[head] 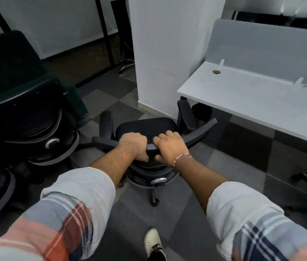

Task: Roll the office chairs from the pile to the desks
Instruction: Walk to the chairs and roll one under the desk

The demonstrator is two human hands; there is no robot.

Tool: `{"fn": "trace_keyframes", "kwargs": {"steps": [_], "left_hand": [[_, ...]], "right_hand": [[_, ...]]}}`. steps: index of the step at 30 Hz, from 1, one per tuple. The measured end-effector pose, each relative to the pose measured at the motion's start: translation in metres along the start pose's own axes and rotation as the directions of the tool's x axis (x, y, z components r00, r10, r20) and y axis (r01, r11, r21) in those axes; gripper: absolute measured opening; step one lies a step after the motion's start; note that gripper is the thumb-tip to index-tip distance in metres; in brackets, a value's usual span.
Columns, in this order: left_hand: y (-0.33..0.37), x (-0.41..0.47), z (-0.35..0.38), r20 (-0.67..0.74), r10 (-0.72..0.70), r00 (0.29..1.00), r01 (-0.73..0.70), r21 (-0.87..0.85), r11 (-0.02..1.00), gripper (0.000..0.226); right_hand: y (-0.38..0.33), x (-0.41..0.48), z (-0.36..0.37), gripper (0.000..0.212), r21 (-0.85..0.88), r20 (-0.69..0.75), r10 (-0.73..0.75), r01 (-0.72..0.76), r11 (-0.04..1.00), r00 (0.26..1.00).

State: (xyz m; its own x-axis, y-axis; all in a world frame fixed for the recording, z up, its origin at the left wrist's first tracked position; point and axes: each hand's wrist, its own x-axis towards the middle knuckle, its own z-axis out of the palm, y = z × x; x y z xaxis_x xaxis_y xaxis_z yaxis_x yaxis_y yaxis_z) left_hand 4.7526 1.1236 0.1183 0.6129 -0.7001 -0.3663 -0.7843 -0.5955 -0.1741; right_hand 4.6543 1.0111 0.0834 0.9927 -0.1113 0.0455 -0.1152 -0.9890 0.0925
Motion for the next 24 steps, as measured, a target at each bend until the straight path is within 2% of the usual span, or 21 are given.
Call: {"fn": "trace_keyframes", "kwargs": {"steps": [3, 6, 10, 13, 24], "left_hand": [[0.001, -0.032, 0.016, -0.06, 0.058, 0.996, -0.06, -0.024, 0.998, 0.031], [-0.013, -0.072, 0.038, -0.144, 0.106, 0.984, -0.115, -0.052, 0.992, 0.023], [-0.023, -0.11, 0.062, -0.175, 0.151, 0.973, -0.157, -0.022, 0.987, 0.027], [-0.026, -0.137, 0.076, -0.218, 0.195, 0.956, -0.197, 0.014, 0.98, 0.023], [-0.04, -0.224, 0.128, -0.337, 0.391, 0.856, -0.356, 0.165, 0.92, 0.032]], "right_hand": [[-0.034, -0.018, 0.0, 0.041, 0.099, -0.025, -0.059, 0.061, 0.993, 0.998], [-0.045, -0.048, -0.011, 0.045, 0.156, 0.041, -0.117, 0.109, 0.982, 0.992], [-0.042, -0.095, -0.019, 0.044, 0.043, 0.132, 0.022, -0.027, 0.999, 0.991], [-0.07, -0.121, -0.017, 0.039, 0.027, 0.117, 0.062, -0.065, 0.997, 0.991], [-0.173, -0.212, -0.022, 0.046, -0.012, 0.046, 0.241, -0.24, 0.971, 0.969]]}}
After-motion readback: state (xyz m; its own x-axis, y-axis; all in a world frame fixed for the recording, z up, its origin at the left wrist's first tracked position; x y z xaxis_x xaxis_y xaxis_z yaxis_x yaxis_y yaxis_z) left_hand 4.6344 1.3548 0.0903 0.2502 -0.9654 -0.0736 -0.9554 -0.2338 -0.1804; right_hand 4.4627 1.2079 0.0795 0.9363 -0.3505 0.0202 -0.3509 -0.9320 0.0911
